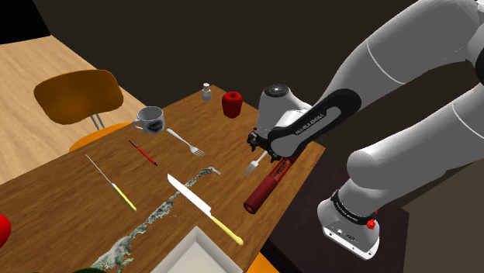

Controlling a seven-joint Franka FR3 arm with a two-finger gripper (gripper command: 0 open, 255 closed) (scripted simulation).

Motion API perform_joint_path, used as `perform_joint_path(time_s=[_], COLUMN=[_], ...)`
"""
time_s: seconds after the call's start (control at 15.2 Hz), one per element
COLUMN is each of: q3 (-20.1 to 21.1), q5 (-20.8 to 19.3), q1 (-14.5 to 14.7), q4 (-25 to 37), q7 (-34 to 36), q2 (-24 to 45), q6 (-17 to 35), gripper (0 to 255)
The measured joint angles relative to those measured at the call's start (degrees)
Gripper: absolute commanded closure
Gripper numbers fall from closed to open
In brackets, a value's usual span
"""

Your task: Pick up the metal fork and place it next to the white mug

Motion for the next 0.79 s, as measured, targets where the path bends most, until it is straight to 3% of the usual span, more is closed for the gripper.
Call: perform_joint_path(time_s=[0.66,0.79], q3=[0.0,-1.1], q5=[0.0,1.8], q1=[0.0,1.4], q4=[0.0,0.0], q7=[0.0,-1.5], q2=[0.0,-1.4], q6=[0.0,-1.2], gripper=[255,255])
